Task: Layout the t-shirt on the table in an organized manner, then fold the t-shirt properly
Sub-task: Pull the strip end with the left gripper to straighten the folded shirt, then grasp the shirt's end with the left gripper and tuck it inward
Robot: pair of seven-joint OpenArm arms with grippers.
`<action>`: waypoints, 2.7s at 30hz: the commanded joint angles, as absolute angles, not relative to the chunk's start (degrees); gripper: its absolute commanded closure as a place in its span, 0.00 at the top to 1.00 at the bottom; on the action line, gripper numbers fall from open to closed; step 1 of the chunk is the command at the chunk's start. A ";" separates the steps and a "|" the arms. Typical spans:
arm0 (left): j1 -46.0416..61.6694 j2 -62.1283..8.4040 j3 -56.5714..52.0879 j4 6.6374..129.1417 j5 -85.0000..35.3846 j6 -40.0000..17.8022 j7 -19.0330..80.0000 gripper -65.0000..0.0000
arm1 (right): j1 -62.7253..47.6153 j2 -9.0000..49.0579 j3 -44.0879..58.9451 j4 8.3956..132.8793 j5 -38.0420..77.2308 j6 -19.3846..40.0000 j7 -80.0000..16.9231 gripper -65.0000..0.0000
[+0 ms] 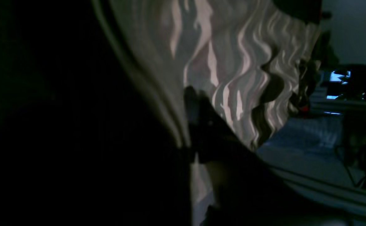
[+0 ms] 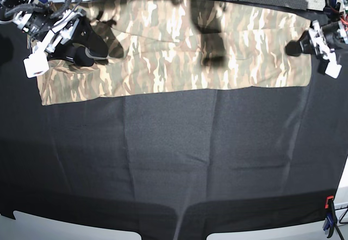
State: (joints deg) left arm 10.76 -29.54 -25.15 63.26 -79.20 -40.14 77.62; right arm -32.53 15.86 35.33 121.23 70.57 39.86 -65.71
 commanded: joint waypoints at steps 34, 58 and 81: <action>-4.73 -40.38 -25.45 69.91 -56.82 -31.90 68.73 0.00 | -32.05 16.36 35.62 122.02 68.12 40.00 -64.36 0.47; 4.40 -13.41 -25.02 83.42 -75.11 -36.34 80.00 0.00 | -32.03 16.36 35.62 122.02 68.10 40.00 -64.34 0.47; 7.20 -9.19 -25.02 83.40 -78.41 -39.07 80.00 0.35 | -32.03 16.36 35.62 122.02 68.07 40.00 -64.34 0.47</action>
